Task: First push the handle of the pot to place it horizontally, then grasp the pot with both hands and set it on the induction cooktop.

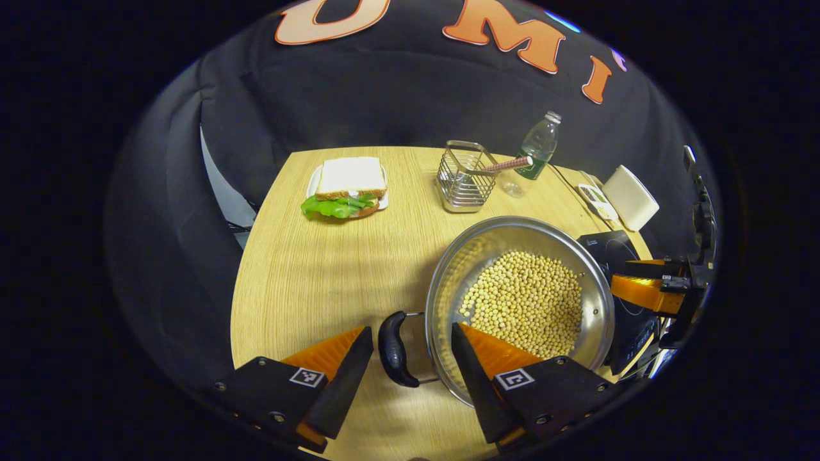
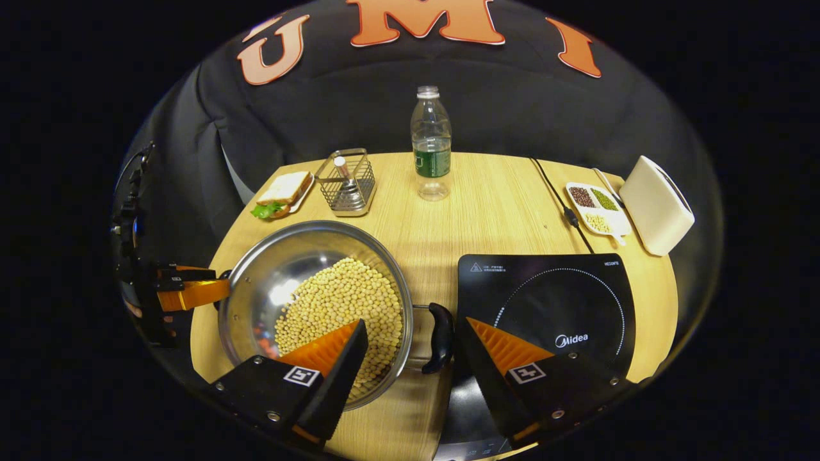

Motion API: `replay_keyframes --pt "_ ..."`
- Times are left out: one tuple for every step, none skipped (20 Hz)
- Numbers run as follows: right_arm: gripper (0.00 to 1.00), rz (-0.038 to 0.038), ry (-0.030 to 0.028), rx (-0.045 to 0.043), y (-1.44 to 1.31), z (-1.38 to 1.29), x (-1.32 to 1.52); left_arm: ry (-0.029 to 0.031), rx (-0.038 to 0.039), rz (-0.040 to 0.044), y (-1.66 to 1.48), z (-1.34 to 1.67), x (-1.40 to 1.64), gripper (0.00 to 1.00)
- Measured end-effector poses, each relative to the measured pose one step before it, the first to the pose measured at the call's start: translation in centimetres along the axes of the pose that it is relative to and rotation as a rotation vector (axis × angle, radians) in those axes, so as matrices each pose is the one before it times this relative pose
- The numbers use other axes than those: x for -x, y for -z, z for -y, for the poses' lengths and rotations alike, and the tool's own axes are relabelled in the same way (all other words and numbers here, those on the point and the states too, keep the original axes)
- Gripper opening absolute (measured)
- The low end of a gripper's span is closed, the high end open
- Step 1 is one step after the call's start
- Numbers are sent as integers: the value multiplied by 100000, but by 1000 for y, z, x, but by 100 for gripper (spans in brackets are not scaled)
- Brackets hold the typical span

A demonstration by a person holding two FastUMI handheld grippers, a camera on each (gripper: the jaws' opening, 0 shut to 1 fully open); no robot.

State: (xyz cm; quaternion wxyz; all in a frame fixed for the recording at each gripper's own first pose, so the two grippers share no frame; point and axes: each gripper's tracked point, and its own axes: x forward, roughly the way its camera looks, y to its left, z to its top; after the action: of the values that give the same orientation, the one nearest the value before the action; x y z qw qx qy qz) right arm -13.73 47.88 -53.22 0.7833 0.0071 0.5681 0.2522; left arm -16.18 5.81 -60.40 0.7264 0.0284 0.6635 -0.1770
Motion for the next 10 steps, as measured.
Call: replay_keyframes --pt "90 -1694 959 431 457 49 -523 74 8 -685 -10 -97 -357 81" --pt "87 -1383 491 153 325 89 -506 -338 -67 -918 212 -21 -402 81" --pt "86 -1014 102 -739 234 -100 -550 -247 -17 -353 46 -111 -217 81" --pt "84 -103 367 -1164 72 -33 -514 -173 104 -356 147 -60 -164 81" --pt "84 -428 498 -483 221 57 -426 -190 220 -320 53 -131 -161 81" --pt "84 105 1126 133 0 211 -229 -19 269 -337 192 -99 -74 81" --pt "83 77 1323 1087 107 58 -193 40 170 -316 23 -42 -138 82" --pt "78 127 957 1071 13 102 -52 340 80 251 121 -3 -13 81" --pt "76 -190 419 267 144 -98 -112 596 -32 481 -222 -9 -123 81" --pt "72 -442 -668 -453 41 -212 -145 153 123 281 47 201 -138 81"
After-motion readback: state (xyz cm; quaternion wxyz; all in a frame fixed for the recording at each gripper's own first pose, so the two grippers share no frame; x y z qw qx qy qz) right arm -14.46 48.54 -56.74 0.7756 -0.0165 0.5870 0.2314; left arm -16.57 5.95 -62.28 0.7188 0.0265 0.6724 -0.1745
